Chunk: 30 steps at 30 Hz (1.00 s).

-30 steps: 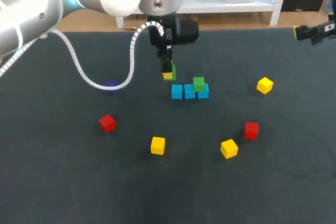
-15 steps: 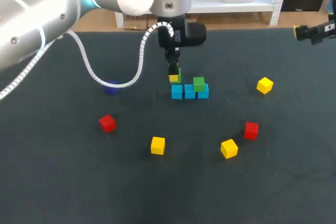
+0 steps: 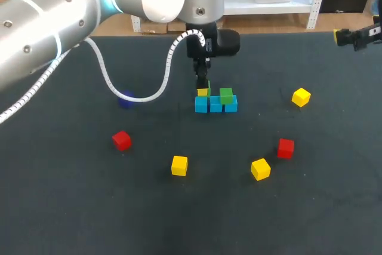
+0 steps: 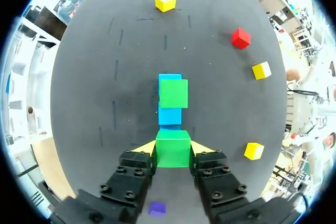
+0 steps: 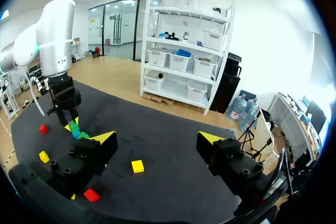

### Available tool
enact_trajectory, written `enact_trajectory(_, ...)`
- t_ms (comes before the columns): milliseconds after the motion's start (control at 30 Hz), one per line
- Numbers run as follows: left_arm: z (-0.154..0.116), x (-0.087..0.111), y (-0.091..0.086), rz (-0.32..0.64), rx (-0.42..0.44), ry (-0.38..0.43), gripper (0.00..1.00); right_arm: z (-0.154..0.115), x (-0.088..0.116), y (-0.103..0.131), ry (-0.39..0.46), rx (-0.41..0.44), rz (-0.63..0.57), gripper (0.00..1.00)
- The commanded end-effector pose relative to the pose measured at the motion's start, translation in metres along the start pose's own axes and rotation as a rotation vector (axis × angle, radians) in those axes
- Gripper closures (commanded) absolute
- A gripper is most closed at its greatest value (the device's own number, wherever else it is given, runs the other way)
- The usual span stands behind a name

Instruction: Place the blue cubes, place green cubes on the blue cubes, place the yellow cubes on the green cubes, then place the red cubes on the yellow cubes, and place purple cube on the red cubes.

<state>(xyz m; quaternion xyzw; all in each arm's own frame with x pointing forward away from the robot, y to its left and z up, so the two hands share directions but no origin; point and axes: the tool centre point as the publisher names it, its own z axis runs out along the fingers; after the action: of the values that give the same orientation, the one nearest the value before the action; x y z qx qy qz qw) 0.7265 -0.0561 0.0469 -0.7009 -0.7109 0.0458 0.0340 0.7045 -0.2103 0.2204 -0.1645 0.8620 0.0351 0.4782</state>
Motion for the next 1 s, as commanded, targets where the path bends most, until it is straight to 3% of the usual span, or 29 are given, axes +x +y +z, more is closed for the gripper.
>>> enact_trajectory(33, 0.0044, -0.0002, -0.0006, -0.006, -0.001, -0.002, 1.00, 0.0032, 0.0029, -0.0008, -0.043, -0.006, 0.001, 0.00)
enact_trajectory(1000, 0.0123, -0.0032, -0.0022, -0.036, -0.034, -0.010, 1.00, 0.0032, 0.0029, -0.0008, -0.043, -0.006, 0.001, 0.00)
